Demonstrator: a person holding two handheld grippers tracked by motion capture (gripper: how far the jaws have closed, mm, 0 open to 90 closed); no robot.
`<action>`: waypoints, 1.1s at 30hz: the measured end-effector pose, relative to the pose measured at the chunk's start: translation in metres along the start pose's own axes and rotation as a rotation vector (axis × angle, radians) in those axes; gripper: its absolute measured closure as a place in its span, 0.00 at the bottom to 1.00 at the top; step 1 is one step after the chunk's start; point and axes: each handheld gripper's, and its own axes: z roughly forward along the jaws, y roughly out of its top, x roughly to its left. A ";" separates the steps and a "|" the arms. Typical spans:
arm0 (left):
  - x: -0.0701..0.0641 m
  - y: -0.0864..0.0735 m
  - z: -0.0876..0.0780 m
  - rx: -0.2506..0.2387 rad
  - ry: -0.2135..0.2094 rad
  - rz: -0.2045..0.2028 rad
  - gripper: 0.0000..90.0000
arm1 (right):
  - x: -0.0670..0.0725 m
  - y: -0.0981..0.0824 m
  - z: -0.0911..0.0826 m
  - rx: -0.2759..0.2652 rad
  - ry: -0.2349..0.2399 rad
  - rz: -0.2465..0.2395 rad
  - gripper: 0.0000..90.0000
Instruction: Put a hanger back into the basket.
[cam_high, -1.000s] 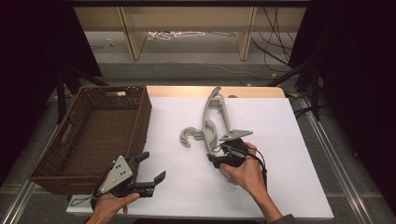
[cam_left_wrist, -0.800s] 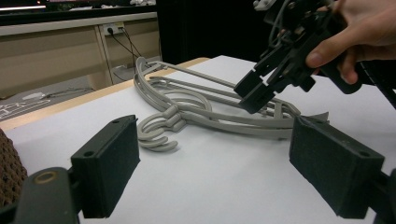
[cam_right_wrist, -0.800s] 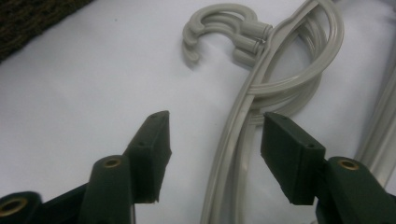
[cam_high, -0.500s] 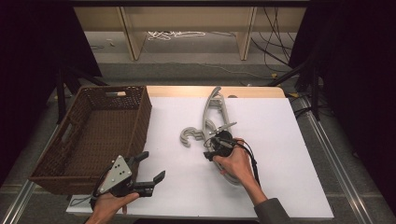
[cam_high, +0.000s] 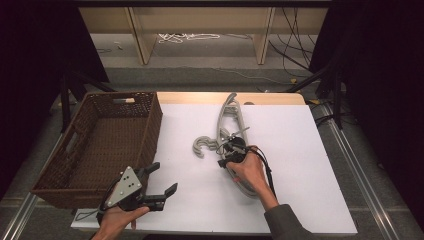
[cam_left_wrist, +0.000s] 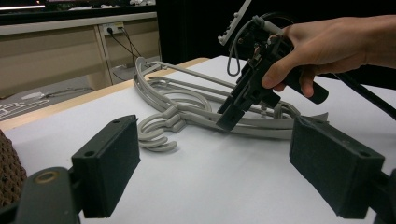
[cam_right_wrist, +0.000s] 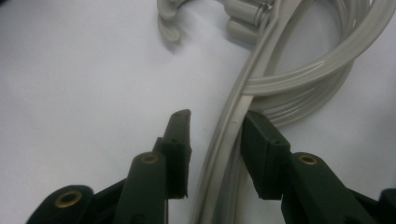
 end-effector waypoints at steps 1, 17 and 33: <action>0.000 0.000 0.000 0.000 0.000 -0.004 0.18 | 0.001 0.000 0.000 0.005 -0.003 0.006 0.74; 0.000 0.000 0.001 0.004 0.000 -0.010 0.18 | -0.003 0.004 -0.008 -0.010 0.002 0.073 0.83; 0.001 -0.001 0.001 0.006 -0.001 -0.013 0.18 | -0.014 0.002 -0.043 -0.135 0.014 0.118 0.91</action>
